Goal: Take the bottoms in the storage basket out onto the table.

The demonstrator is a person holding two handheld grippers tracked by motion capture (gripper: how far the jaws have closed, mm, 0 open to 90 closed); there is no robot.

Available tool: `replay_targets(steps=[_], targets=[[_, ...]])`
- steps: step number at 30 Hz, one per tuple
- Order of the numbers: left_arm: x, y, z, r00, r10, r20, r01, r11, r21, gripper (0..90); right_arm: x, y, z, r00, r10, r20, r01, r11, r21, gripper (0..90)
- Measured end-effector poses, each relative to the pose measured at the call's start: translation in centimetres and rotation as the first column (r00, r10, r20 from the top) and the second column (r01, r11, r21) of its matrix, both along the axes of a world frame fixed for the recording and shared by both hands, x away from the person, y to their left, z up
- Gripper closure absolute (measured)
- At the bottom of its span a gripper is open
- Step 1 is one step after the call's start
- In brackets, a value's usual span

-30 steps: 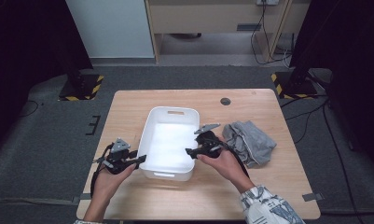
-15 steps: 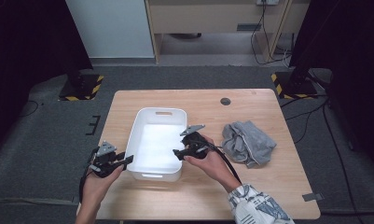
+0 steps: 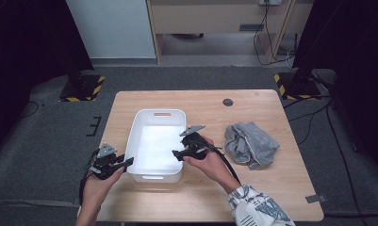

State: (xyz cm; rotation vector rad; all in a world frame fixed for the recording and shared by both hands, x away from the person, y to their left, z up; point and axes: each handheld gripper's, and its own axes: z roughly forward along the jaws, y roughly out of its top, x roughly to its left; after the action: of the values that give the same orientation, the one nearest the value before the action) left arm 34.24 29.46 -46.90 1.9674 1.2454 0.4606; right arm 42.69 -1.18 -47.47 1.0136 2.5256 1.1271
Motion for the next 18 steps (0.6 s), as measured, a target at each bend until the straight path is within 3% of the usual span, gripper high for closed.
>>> replay_targets(steps=[18], targets=[[0.0,2.1,-0.2,0.9985,0.056,0.001,-0.056,0.9984,-0.008,66.6,-0.1,2.3,0.2,0.9997,0.022,0.006,-0.022,1.0,-0.015,27.3]])
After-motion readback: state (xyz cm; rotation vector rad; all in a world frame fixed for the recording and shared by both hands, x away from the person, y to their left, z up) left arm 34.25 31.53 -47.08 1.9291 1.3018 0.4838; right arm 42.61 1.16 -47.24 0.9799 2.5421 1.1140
